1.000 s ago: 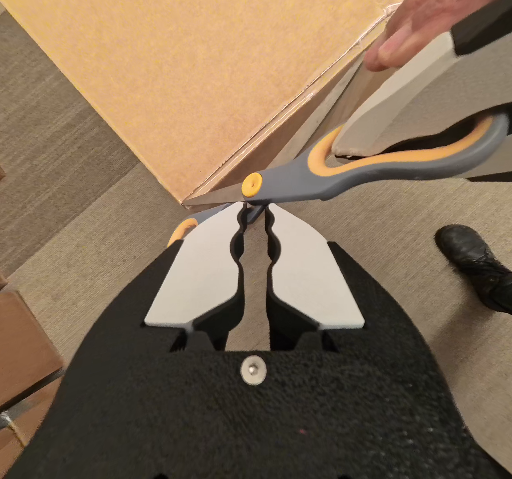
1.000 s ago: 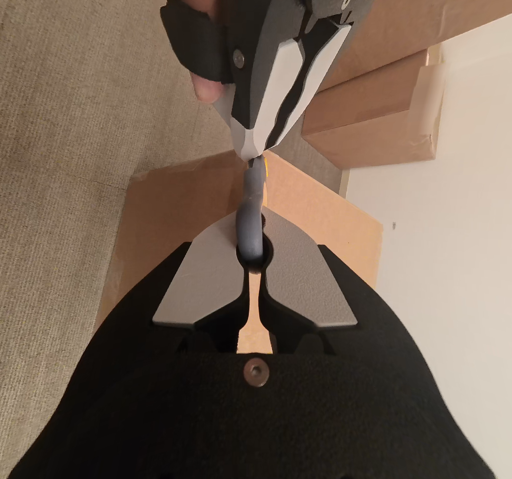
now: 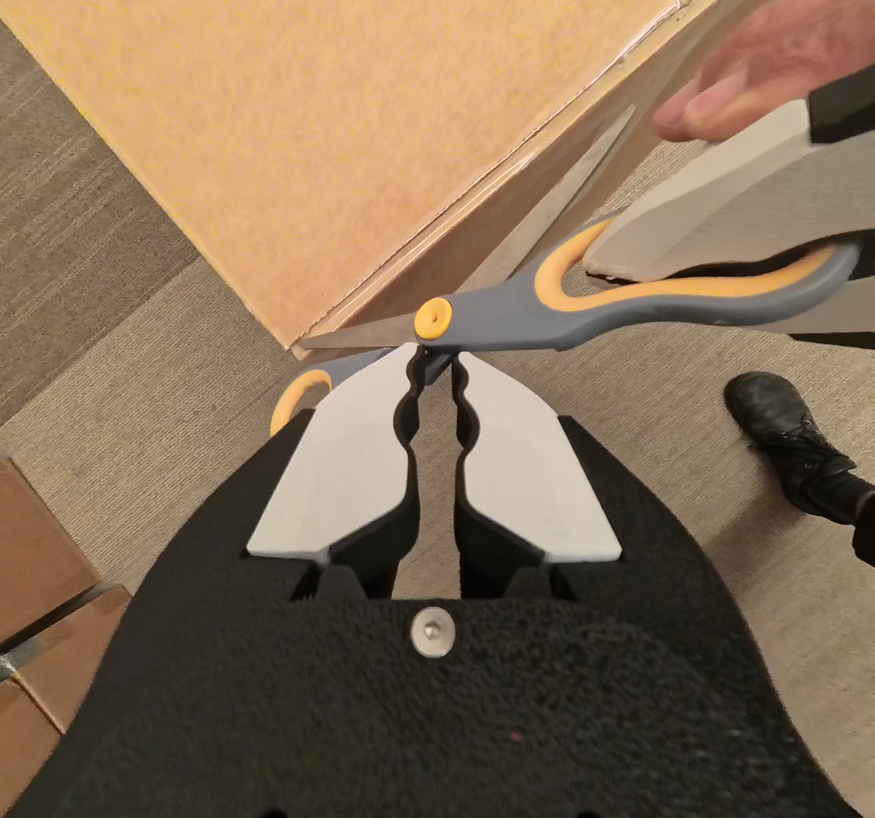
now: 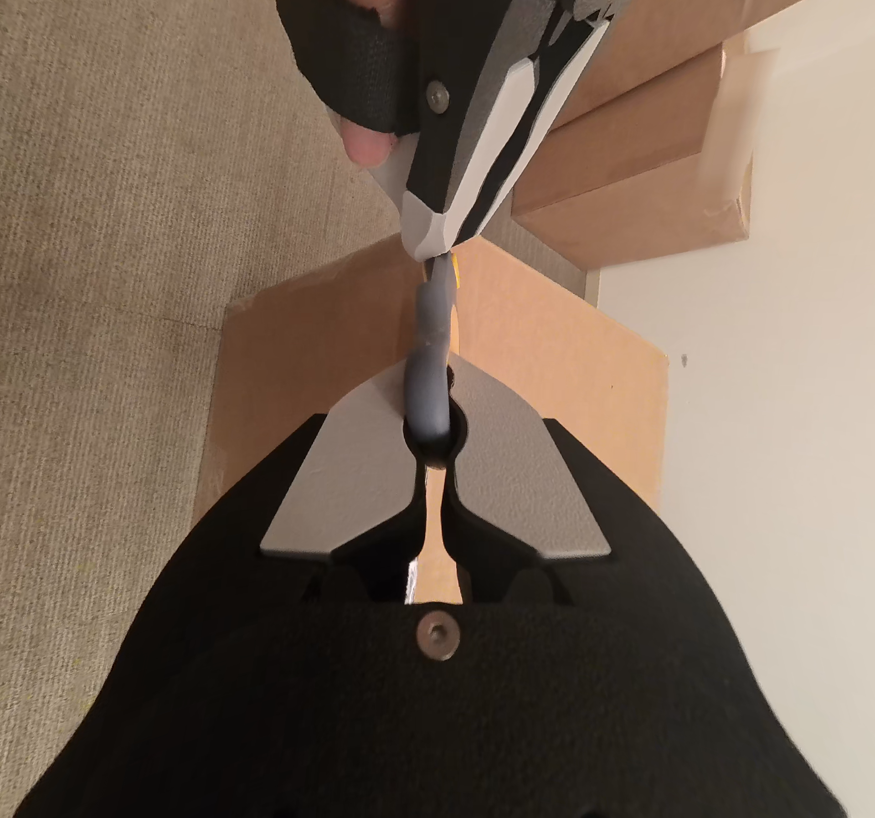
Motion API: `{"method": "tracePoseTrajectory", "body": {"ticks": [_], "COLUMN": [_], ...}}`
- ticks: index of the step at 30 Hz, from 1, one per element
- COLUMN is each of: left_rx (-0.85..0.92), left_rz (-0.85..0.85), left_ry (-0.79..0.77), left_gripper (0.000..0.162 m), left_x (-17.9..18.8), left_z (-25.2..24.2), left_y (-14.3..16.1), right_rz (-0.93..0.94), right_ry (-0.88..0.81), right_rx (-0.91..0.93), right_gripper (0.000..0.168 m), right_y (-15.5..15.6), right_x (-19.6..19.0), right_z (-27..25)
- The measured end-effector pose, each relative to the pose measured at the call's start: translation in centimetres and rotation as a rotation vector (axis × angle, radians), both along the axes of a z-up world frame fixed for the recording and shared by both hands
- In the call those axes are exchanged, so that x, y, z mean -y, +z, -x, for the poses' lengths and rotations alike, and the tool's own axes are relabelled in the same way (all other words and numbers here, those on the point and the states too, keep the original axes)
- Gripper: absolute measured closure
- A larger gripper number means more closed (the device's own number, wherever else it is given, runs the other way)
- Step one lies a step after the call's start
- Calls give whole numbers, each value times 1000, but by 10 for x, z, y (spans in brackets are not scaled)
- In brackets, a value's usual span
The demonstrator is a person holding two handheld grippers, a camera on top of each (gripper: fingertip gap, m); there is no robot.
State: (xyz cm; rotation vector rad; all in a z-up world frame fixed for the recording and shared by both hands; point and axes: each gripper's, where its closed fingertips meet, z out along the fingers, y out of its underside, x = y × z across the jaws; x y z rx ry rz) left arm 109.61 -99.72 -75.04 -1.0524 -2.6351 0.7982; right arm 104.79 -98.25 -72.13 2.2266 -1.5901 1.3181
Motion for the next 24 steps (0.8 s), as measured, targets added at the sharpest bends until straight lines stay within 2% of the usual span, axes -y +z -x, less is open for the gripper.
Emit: {"method": "tracePoseTrajectory", "body": {"ticks": [24], "left_rx": [-46], "left_rz": [-13], "left_ry": [0], "left_gripper": [153], "left_x": [-5], "left_z": [62], "left_y": [2], "right_rz": [29], "right_ry": [-31], "right_rx": [-8], "right_gripper": [168], "right_y": [-1], "right_x": [-1], "right_z": [63]}}
